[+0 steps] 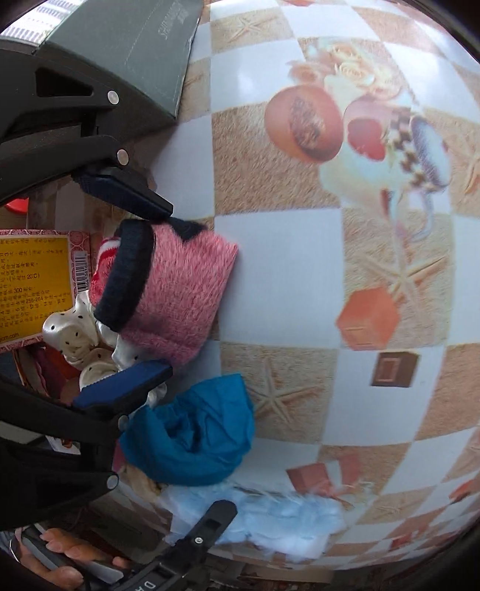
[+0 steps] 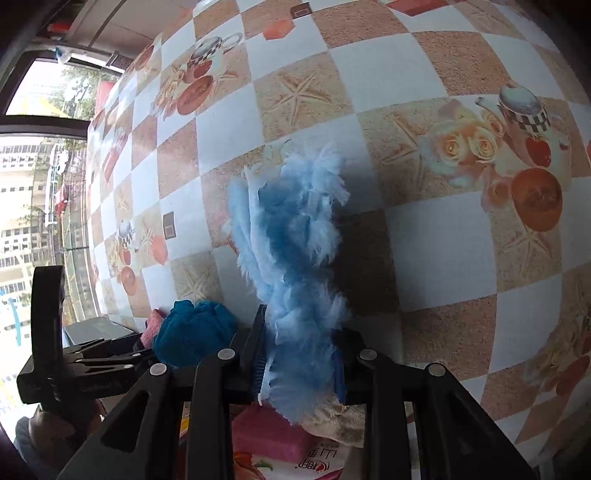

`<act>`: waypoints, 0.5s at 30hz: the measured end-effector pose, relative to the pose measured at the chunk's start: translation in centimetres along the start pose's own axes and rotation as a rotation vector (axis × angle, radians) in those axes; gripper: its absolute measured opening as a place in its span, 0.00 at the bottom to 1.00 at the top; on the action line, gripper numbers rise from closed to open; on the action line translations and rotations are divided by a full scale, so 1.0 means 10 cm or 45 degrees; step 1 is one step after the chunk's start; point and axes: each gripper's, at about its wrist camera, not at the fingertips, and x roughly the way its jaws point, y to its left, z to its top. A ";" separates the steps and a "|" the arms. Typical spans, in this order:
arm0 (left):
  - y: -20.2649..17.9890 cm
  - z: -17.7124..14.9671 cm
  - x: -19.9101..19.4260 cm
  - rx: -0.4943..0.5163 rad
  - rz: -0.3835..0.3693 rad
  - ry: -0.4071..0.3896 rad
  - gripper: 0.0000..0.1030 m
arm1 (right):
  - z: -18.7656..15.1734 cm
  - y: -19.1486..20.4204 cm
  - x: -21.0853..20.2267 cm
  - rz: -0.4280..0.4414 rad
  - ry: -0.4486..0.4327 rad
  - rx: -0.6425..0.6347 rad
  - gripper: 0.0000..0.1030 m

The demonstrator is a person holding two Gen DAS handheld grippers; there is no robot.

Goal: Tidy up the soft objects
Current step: 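Grasp the pink knit hat with the left gripper while the right grasps the fluffy blue duster, then lift and carry the pink hat and blue duster with both grippers toward the white box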

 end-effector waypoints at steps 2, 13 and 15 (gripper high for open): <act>-0.06 -0.03 0.05 0.029 0.035 -0.006 0.78 | 0.01 0.03 0.07 -0.010 0.021 -0.021 0.30; -0.03 -0.27 -0.26 0.051 0.049 -0.262 0.26 | -0.03 0.09 -0.13 -0.015 -0.100 -0.037 0.19; -0.05 -0.38 -0.34 0.056 0.051 -0.329 0.26 | -0.03 0.09 -0.22 -0.003 -0.119 -0.031 0.19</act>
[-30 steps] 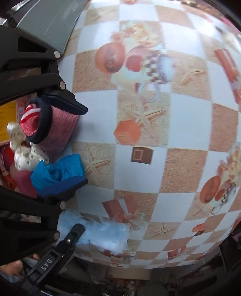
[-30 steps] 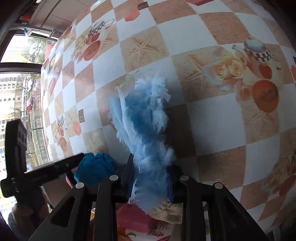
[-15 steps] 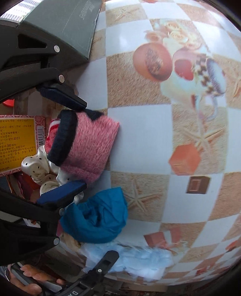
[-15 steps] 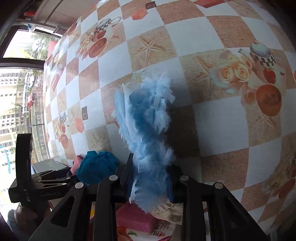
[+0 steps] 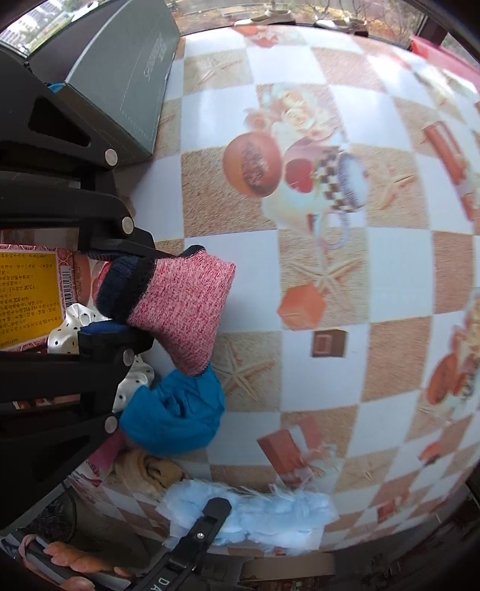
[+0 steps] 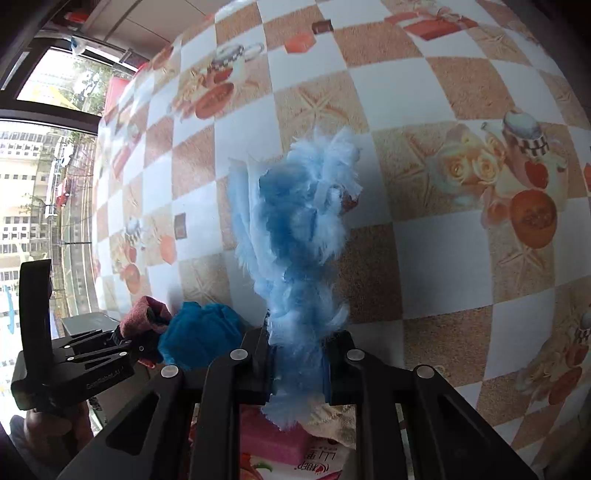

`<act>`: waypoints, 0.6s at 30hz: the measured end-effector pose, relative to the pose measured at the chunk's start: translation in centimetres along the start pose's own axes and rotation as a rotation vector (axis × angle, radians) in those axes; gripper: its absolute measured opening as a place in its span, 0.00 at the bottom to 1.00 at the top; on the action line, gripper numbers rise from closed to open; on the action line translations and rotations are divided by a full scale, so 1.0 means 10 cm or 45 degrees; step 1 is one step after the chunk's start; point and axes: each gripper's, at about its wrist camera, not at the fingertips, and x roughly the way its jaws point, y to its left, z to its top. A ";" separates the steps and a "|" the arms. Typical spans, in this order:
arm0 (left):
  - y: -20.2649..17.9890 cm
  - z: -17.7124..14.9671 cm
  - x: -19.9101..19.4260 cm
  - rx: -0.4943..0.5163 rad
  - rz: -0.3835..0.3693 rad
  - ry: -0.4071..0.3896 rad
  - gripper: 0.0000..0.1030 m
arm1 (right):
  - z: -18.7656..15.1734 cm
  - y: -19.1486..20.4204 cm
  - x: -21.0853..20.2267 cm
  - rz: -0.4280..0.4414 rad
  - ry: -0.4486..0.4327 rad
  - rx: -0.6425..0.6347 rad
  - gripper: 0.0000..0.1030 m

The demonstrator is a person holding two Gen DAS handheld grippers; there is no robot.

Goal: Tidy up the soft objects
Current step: 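Lift and carry the pink hat and blue duster with both grippers toward the white box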

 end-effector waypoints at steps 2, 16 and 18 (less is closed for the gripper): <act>-0.07 -0.16 -0.13 0.009 0.012 -0.061 0.26 | -0.01 0.02 -0.08 0.008 -0.018 -0.002 0.19; 0.21 -0.02 -1.30 -0.067 0.008 -0.326 0.26 | -0.37 0.56 -0.35 0.088 -0.026 -0.114 0.19; 0.23 0.06 -1.37 -0.092 -0.001 -0.340 0.26 | -0.46 0.68 -0.35 0.092 -0.020 -0.138 0.19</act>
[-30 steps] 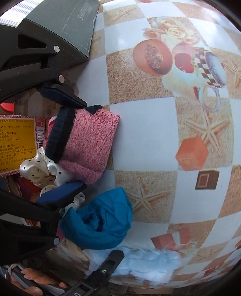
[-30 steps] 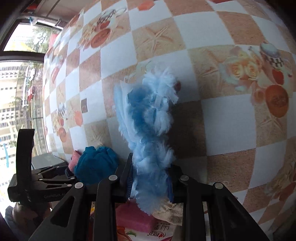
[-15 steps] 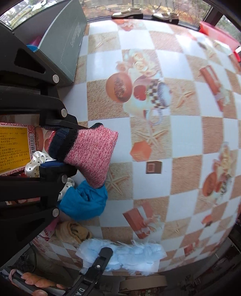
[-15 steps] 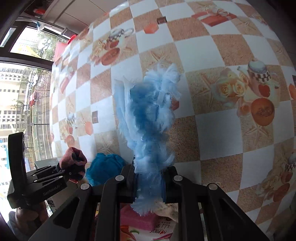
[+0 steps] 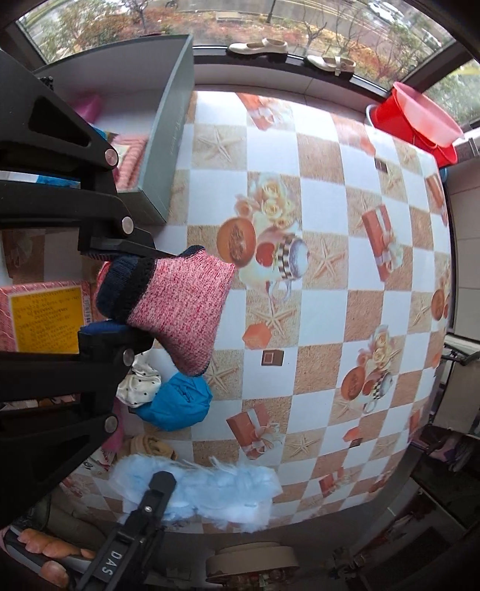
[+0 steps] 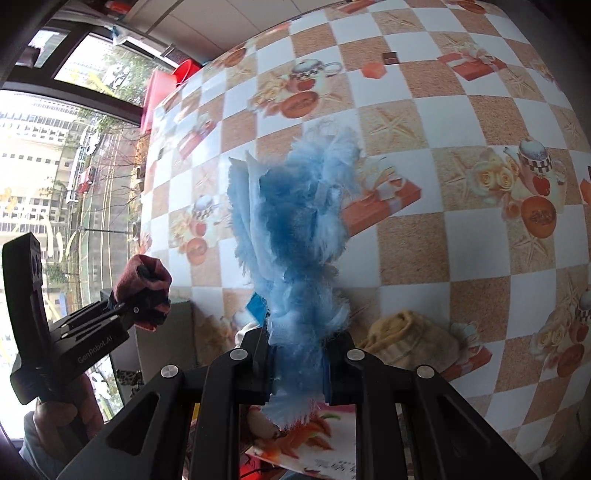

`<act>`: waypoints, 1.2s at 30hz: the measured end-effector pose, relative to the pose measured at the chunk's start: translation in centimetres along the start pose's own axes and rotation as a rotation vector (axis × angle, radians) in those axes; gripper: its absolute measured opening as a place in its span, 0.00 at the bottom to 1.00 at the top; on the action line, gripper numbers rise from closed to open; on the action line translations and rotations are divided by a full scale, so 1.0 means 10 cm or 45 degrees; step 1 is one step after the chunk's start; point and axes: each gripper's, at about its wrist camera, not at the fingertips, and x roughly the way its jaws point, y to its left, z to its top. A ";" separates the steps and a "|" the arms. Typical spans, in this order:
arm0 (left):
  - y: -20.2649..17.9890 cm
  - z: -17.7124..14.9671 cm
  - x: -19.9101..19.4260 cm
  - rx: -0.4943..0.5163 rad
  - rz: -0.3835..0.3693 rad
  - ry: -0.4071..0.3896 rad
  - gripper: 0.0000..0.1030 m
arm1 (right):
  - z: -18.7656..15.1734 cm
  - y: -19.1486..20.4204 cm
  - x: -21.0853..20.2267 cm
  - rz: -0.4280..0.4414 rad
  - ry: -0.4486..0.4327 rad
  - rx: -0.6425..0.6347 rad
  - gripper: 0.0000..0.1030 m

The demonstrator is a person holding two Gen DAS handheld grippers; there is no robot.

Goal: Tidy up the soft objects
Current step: 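Lift and carry the pink hat and blue duster with both grippers toward the white box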

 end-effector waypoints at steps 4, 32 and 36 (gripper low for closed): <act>0.12 -0.12 -0.05 -0.009 -0.040 -0.027 0.26 | -0.17 0.22 0.00 0.005 0.018 -0.046 0.19; 0.42 -1.58 -0.38 0.034 -0.211 -0.071 0.26 | -1.56 0.56 -0.21 -0.117 0.020 -0.020 0.19; 0.41 -1.71 -0.40 0.063 -0.226 -0.079 0.26 | -1.76 0.56 -0.27 -0.129 0.004 0.009 0.19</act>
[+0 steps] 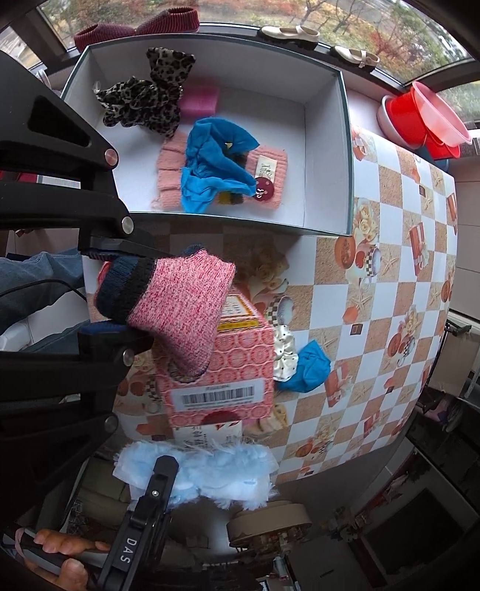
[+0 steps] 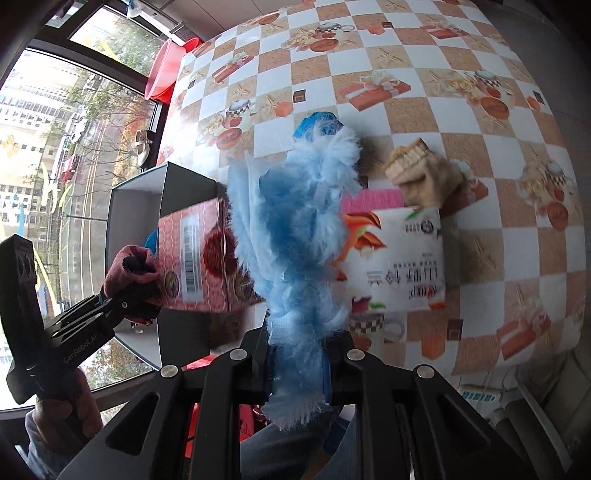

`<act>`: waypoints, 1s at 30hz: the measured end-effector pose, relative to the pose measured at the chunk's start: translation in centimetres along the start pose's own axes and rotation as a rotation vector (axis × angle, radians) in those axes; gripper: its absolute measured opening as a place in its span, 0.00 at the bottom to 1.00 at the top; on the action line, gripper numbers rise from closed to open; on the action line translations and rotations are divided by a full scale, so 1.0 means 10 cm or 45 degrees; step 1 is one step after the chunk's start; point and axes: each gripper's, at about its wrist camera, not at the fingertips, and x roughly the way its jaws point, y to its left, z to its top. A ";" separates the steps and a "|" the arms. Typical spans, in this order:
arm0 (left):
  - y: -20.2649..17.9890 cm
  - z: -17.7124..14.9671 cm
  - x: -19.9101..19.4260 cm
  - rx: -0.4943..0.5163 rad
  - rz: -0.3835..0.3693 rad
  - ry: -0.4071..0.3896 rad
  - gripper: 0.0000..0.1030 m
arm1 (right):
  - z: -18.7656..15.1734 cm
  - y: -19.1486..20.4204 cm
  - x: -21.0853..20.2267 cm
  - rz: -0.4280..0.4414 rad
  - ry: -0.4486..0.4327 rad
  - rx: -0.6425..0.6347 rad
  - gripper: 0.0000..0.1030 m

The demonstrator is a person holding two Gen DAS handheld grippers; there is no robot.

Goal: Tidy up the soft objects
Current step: 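Lift and carry the pink hat and blue duster with both grippers toward the white box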

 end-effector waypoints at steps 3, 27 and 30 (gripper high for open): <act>0.01 -0.09 -0.02 0.010 -0.020 -0.001 0.26 | -0.12 0.03 -0.05 -0.003 -0.012 0.014 0.19; 0.61 -0.51 -0.42 -0.172 -0.023 -0.148 0.26 | -0.35 1.23 -0.10 -0.057 -0.051 -0.368 0.19; 0.72 -0.54 -0.46 -0.207 -0.008 -0.165 0.26 | -0.33 1.38 -0.04 -0.054 -0.035 -0.413 0.19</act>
